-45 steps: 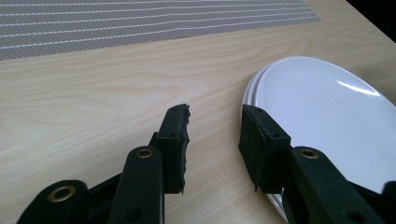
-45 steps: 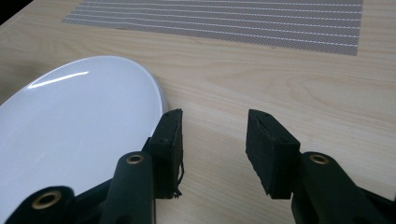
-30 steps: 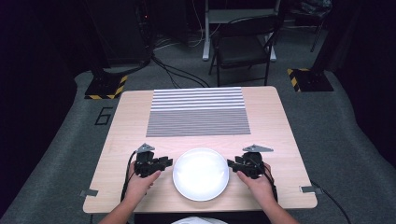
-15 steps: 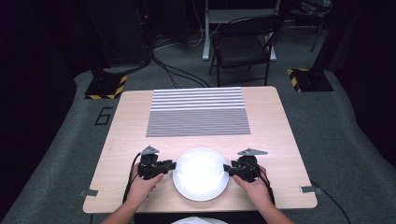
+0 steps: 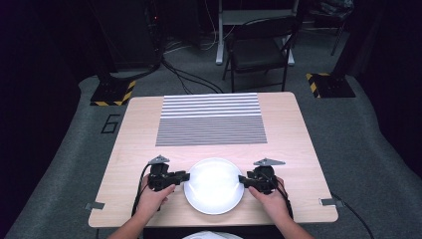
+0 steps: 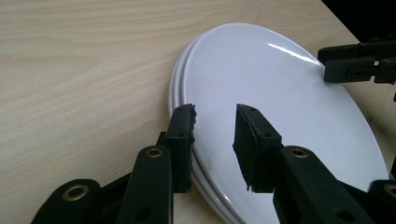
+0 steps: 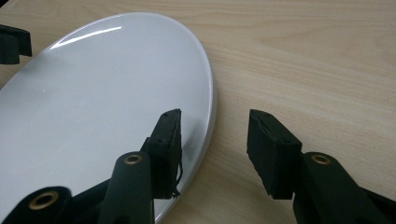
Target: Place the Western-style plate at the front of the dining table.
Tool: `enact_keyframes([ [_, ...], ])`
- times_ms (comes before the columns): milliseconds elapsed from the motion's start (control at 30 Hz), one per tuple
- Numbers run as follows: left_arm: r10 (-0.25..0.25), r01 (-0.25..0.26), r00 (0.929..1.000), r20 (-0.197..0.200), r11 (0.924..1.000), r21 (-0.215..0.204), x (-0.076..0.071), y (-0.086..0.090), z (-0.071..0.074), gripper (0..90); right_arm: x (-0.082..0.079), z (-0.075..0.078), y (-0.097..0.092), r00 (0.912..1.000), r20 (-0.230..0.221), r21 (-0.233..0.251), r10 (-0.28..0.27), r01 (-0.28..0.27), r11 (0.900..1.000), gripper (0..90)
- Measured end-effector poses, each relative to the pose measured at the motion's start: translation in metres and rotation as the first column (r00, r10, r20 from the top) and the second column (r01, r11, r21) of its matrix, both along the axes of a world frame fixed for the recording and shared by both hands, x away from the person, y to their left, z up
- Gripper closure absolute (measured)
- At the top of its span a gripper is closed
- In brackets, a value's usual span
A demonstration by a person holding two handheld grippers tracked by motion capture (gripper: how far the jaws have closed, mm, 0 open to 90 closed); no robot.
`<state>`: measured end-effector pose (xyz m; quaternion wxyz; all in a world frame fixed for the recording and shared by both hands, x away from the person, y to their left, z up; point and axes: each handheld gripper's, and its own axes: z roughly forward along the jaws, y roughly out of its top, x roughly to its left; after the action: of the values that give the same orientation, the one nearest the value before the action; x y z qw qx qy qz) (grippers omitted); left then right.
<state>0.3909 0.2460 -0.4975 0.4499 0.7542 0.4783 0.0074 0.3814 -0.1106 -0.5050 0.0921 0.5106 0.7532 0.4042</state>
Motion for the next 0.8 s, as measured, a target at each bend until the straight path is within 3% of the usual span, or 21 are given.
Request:
enact_keyframes([
  [400,-0.001,-0.002,0.9985,-0.054,0.9989,-0.047,0.0016,0.0015,-0.0005,65.9,0.0,0.0006,-0.0011,1.0,-0.003,0.013,-0.006,0.006,0.9999,53.9],
  [800,0.023,-0.027,0.9967,-0.078,0.9984,-0.049,0.0021,0.0023,-0.0006,65.2,0.0004,-0.0004,-0.0009,0.9999,-0.011,0.018,-0.008,0.008,0.9998,53.4],
])
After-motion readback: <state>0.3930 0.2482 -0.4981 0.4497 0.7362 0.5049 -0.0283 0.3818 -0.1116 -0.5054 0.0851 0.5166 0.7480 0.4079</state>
